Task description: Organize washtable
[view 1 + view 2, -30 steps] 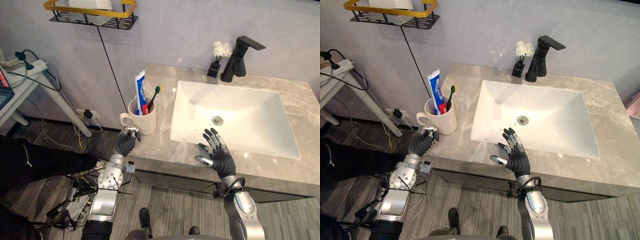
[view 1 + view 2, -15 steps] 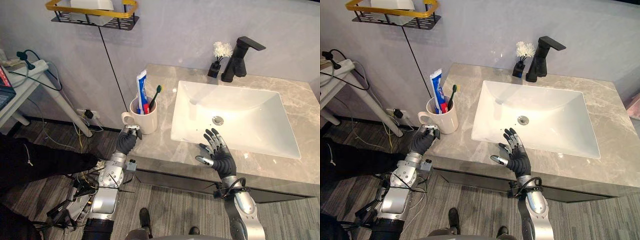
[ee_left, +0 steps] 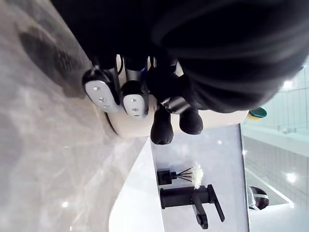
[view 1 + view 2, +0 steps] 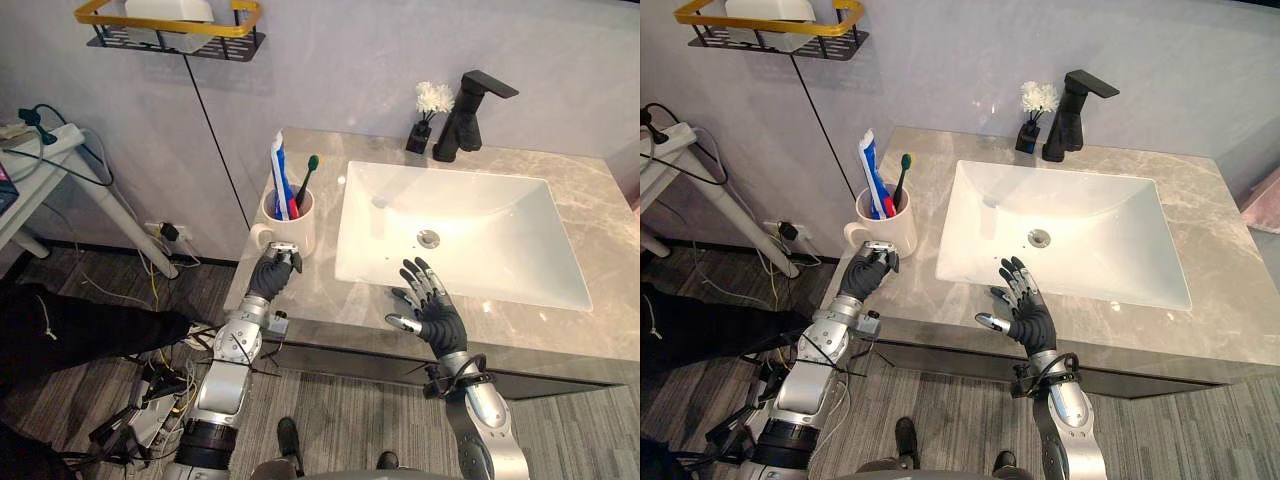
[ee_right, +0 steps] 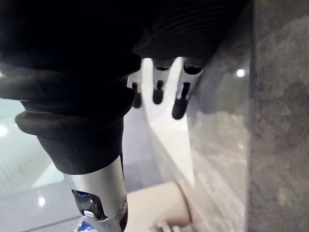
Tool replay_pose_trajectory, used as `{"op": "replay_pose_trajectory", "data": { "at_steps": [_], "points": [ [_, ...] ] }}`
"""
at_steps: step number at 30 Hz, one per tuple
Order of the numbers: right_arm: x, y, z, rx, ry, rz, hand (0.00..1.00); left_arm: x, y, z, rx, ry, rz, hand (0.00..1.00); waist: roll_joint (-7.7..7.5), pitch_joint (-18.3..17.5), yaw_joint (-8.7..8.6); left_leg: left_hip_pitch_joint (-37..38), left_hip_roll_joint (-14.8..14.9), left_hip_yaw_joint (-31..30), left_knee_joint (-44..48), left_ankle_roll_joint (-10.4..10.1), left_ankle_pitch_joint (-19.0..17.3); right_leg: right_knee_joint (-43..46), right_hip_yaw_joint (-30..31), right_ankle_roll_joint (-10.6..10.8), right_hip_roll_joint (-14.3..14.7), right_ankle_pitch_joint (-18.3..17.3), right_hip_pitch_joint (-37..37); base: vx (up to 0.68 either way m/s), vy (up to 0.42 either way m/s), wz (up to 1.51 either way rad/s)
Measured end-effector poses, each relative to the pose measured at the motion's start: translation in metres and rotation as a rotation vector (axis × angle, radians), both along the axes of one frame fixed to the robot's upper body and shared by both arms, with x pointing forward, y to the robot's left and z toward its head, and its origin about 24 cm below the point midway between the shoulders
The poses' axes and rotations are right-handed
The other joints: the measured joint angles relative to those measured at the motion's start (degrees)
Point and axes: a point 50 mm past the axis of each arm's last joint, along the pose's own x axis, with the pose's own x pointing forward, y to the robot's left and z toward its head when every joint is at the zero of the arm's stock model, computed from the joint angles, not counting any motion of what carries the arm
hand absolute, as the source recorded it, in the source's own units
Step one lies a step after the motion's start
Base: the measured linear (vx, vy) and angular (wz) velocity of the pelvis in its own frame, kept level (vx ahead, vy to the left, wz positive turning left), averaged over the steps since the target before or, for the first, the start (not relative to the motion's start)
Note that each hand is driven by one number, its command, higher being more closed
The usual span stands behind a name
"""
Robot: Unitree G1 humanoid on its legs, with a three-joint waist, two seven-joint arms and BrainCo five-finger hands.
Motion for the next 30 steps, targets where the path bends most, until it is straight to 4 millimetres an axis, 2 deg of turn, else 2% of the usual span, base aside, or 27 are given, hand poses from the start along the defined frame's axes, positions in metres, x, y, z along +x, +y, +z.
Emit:
{"op": "replay_pose_trajectory", "data": {
  "at_steps": [6, 17, 30],
  "points": [
    [0.000, 0.000, 0.000, 0.000, 0.001, 0.000, 0.00, 0.004, -0.004, -0.004, 0.003, 0.020, -0.017, 1.00, 0.05, -0.02, -0.05, -0.01, 0.02, 0.61, 0.01, -0.01, -0.01, 0.03, 0.69, -0.05, 0.07, 0.09, -0.41, 0.00, 0.003, -0.05],
    [-0.004, -0.002, 0.000, -0.002, 0.004, -0.010, 0.00, 0.021, -0.005, 0.000, 0.025, 0.026, -0.006, 1.00, 0.50, 0.02, -0.19, -0.05, 0.05, 0.93, -0.01, -0.01, -0.01, 0.01, 1.06, -0.13, 0.13, 0.24, -0.64, 0.00, 0.003, -0.01],
    [-0.004, -0.002, 0.000, -0.003, 0.002, -0.011, 0.00, 0.024, 0.004, 0.002, 0.070, 0.016, 0.022, 1.00, 0.54, 0.05, -0.22, -0.11, -0.01, 0.87, -0.02, 0.00, -0.01, 0.11, 1.00, -0.14, 0.12, 0.24, -0.51, 0.00, 0.000, 0.00]
  ]
}}
